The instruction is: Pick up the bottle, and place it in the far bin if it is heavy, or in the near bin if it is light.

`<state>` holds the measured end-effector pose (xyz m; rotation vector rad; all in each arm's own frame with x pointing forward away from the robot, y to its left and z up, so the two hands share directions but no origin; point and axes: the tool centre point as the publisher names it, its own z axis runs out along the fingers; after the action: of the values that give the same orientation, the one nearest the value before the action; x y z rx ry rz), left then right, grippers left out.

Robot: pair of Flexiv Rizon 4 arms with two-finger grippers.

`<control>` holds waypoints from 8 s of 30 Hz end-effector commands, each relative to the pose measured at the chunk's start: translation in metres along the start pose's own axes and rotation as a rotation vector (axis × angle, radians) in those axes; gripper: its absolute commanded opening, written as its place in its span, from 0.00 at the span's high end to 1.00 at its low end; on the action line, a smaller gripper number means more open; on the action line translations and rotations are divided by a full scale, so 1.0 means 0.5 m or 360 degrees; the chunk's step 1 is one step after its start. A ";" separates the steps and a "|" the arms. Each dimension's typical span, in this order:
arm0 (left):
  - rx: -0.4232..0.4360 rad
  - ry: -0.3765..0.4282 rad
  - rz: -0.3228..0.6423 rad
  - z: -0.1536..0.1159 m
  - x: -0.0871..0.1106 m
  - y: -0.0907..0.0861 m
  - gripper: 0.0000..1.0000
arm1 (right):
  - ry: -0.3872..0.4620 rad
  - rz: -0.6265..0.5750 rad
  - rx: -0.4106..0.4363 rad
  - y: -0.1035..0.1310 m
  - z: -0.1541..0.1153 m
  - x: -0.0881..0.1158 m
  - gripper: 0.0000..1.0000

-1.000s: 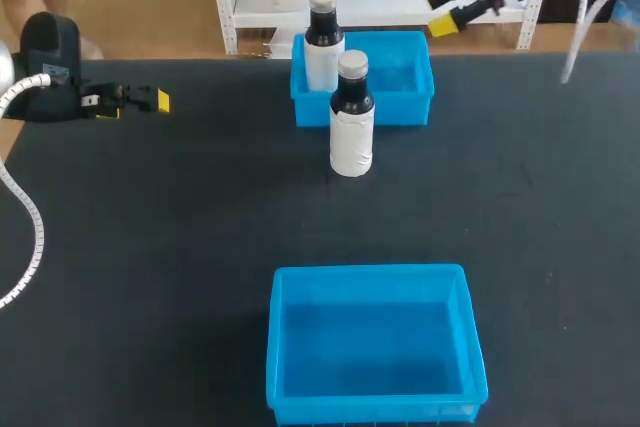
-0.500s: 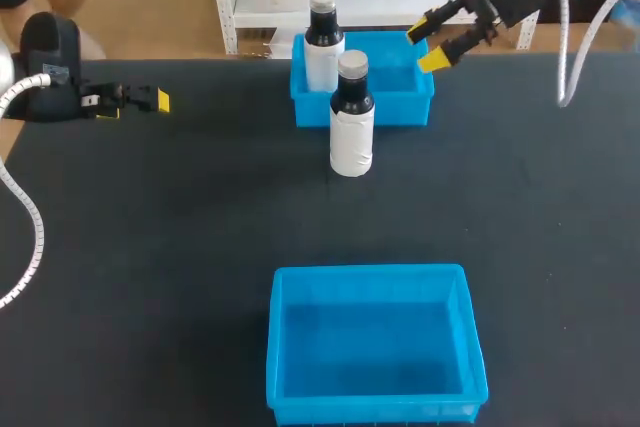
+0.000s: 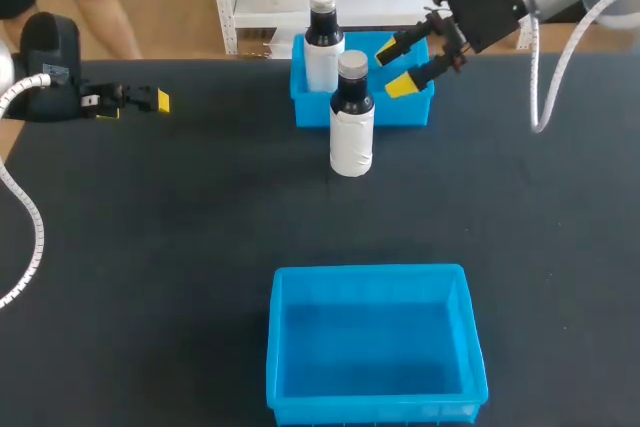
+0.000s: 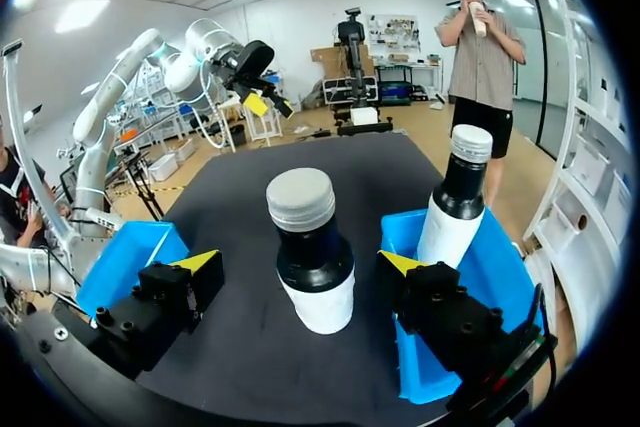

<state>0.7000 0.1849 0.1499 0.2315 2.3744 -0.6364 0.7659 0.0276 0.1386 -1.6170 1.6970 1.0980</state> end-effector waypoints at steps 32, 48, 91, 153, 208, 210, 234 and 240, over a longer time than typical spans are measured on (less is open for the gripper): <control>0.0000 0.0000 0.0000 0.000 0.000 0.000 0.00 | 0.0079 -0.0004 0.0223 -0.012 0.107 -0.014 0.00; 0.0000 0.0000 0.0000 0.000 0.000 0.000 0.00 | 0.0050 0.0001 0.0198 -0.020 0.114 -0.022 0.00; 0.0000 0.0000 0.0000 0.000 0.000 0.000 0.00 | 0.0011 0.0157 0.0486 0.071 -0.124 0.016 1.00; 0.0000 0.0000 0.0000 0.000 0.000 0.000 0.00 | -0.0018 -0.0255 0.0019 0.655 0.078 -0.178 1.00; 0.0000 0.0000 0.0000 0.000 0.000 0.000 0.00 | 0.0080 -0.0199 -0.0258 0.660 0.231 -0.026 0.00; 0.0000 0.0000 0.0000 0.000 0.000 0.000 0.00 | 0.0094 -0.0189 -0.0245 0.659 0.219 -0.026 0.00; 0.0000 0.0000 0.0000 0.000 0.000 0.000 0.00 | -0.0029 0.0410 0.0295 0.477 -0.106 0.078 0.00; 0.0000 0.0000 0.0000 0.000 0.000 0.000 0.00 | -0.0089 0.0530 0.0368 0.399 -0.140 0.098 0.00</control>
<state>0.7000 0.1849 0.1499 0.2315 2.3744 -0.6364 0.5690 -0.0659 0.1770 -1.2724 1.9871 1.0325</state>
